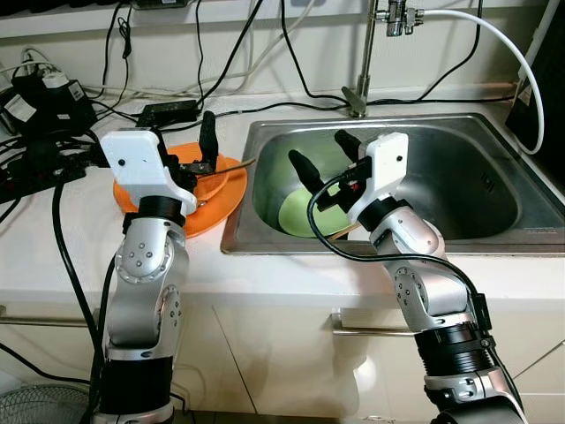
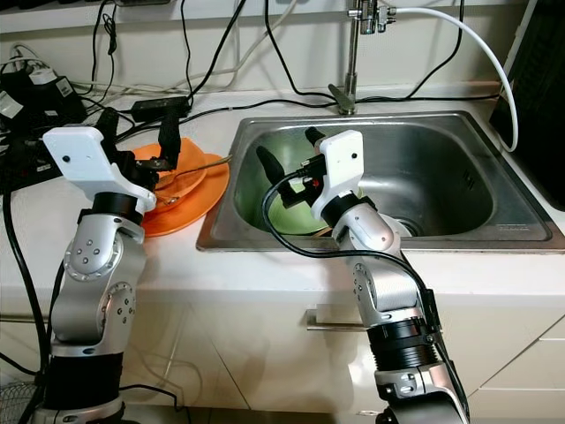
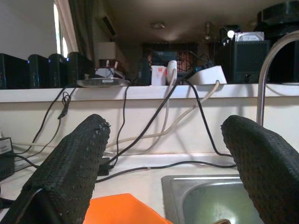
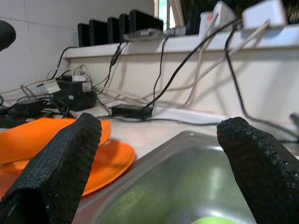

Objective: Kitchen organization

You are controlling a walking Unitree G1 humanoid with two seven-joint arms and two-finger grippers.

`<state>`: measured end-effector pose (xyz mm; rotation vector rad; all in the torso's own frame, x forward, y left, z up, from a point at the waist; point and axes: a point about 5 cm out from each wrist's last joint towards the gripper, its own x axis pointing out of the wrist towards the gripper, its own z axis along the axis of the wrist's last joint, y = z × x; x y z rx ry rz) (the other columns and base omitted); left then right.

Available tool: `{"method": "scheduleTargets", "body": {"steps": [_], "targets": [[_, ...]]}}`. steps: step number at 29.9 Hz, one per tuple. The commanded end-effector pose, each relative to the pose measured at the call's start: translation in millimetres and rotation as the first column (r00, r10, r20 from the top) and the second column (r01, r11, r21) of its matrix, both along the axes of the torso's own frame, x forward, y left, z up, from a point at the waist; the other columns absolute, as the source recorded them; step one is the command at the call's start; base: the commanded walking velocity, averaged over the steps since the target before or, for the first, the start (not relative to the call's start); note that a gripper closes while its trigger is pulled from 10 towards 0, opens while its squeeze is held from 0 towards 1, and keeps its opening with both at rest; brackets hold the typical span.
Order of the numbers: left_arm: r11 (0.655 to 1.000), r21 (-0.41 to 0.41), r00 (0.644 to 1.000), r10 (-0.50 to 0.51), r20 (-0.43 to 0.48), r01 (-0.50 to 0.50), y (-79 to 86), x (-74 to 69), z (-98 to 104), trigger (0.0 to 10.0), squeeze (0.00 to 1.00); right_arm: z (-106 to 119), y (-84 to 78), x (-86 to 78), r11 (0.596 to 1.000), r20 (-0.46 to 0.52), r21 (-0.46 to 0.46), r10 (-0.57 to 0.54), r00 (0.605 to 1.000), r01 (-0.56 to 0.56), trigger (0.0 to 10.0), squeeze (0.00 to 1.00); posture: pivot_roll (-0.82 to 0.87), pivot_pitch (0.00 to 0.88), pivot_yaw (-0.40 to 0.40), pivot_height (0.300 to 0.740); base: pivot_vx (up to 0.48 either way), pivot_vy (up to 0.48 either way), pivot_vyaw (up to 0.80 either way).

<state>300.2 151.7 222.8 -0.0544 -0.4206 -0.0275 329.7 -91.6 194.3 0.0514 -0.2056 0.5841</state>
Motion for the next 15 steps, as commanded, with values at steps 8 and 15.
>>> {"method": "scheduleTargets", "body": {"steps": [8,15], "targets": [[0.999,0.051,0.999,-0.008,-0.04,0.01,7.4,-16.8,-16,10.0,0.0,-5,9.3,-9.1,0.976,-0.053,-0.084,0.198,0.979,-0.202,10.0,0.0,-0.01,0.0,0.1,0.74,0.0,0.0,0.0],[0.997,0.065,0.999,-0.031,-0.037,0.034,8.9,-35.8,-25,10.0,0.0,-7,8.2,-9.7,0.966,-0.061,-0.122,0.221,0.973,-0.227,10.0,0.0,0.0,0.0,0.094,0.74,0.0,0.0,0.0]]}}
